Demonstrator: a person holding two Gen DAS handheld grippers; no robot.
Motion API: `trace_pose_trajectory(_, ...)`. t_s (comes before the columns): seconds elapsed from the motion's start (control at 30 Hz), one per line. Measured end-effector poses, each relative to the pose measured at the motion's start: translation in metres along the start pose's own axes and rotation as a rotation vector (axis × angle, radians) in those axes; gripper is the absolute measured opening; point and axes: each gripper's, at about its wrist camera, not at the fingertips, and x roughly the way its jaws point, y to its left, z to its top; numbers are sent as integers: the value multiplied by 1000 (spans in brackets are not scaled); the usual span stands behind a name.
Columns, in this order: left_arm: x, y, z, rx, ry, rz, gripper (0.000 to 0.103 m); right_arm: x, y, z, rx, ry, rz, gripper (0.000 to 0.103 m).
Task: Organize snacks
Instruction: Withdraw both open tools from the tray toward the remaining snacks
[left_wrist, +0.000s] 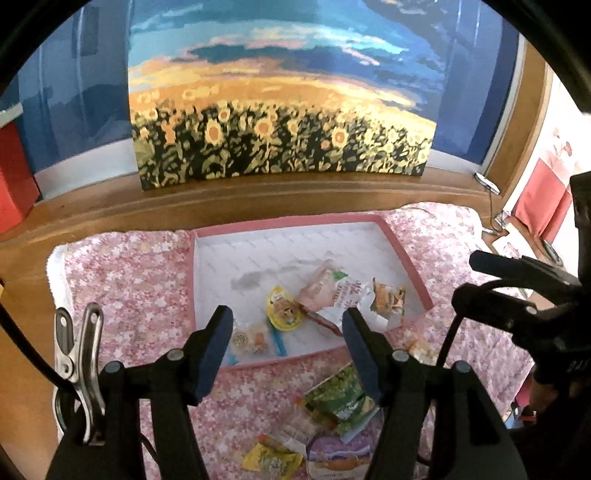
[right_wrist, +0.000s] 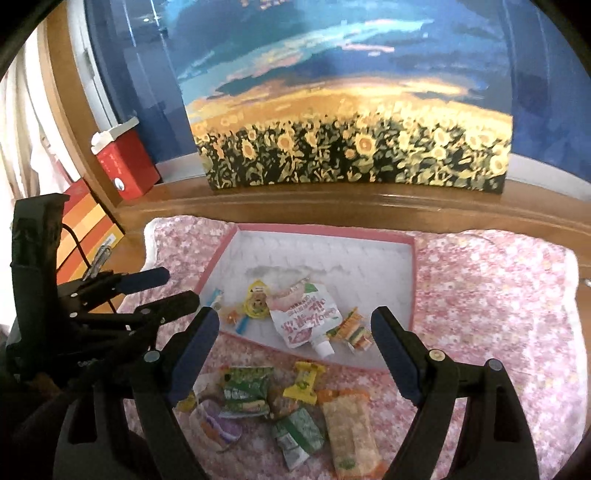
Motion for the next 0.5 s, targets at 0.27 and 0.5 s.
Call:
trace_pose_trajectory(0.27, -31, -6, -7, 36, -72, 7, 65, -23, 12, -9, -31, -57, -24, 86)
trace_pose_trajectory(0.5, -40, -1, -18, 15, -79, 3, 65, -36, 17, -14, -43, -85, -18, 86)
